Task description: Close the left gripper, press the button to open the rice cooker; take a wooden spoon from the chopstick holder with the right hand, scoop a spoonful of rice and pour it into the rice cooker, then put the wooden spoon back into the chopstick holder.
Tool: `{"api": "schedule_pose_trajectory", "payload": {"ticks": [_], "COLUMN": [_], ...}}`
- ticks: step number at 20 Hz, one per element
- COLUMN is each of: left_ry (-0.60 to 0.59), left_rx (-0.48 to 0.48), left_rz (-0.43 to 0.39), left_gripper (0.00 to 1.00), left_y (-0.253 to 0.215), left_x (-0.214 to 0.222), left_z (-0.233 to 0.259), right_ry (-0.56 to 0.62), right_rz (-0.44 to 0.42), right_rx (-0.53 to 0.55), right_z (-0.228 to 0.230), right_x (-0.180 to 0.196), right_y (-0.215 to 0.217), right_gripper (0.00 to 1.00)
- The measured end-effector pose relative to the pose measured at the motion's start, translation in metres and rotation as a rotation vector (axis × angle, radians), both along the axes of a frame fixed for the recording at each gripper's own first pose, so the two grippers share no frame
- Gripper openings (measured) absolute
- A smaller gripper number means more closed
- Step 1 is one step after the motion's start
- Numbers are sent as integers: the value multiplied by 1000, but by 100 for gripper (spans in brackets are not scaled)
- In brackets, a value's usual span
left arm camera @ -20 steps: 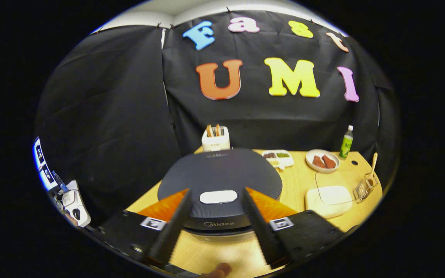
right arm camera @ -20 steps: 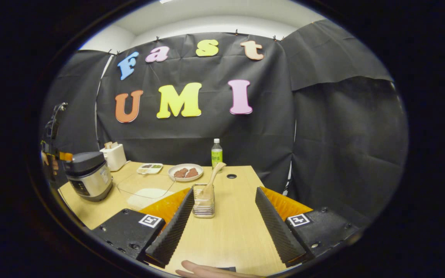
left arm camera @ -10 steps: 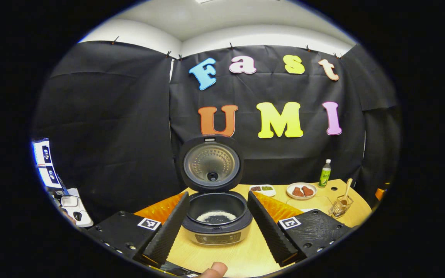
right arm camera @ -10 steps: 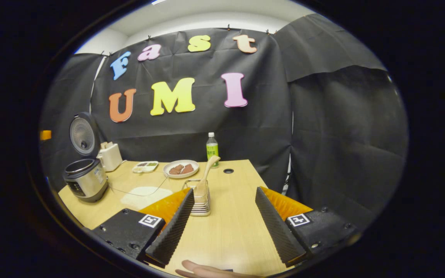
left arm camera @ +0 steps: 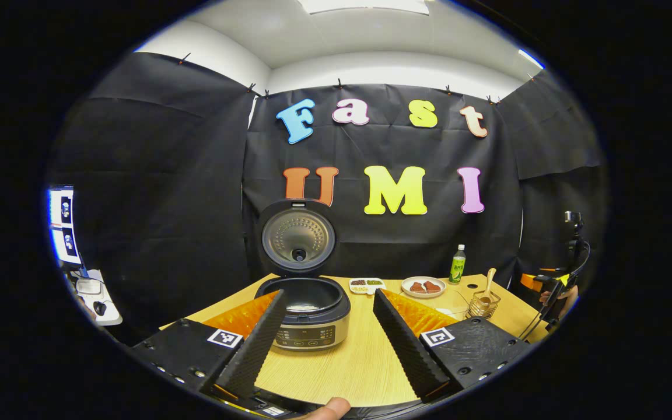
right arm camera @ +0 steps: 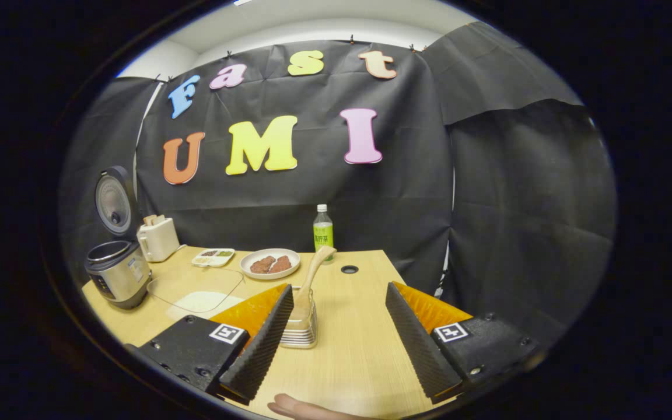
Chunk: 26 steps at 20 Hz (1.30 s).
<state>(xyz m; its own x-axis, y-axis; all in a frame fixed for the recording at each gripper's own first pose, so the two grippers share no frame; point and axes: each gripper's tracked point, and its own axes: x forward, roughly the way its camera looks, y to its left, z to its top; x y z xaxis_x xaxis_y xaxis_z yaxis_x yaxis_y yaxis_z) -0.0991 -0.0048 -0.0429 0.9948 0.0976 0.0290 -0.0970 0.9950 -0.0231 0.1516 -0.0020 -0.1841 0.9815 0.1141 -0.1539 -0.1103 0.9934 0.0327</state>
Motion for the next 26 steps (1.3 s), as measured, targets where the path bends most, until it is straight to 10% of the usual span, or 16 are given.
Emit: {"api": "schedule_pose_trajectory", "payload": {"ticks": [18, 23, 26], "left_ry": [29, -6, -33], "left_rx": [38, -16, -66], "left_rz": [57, 24, -50], "left_gripper": [96, 96, 96], "left_y": [-7, -18, -41], "left_x": [-4, -14, -22], "left_z": [-46, -30, -16], "right_ry": [256, 296, 276], "right_rz": [138, 190, 163], "right_rx": [128, 179, 186], "right_z": [-63, -62, -46], "right_x": [175, 178, 164], "right_y": [60, 85, 84], "right_gripper": [89, 29, 23]}}
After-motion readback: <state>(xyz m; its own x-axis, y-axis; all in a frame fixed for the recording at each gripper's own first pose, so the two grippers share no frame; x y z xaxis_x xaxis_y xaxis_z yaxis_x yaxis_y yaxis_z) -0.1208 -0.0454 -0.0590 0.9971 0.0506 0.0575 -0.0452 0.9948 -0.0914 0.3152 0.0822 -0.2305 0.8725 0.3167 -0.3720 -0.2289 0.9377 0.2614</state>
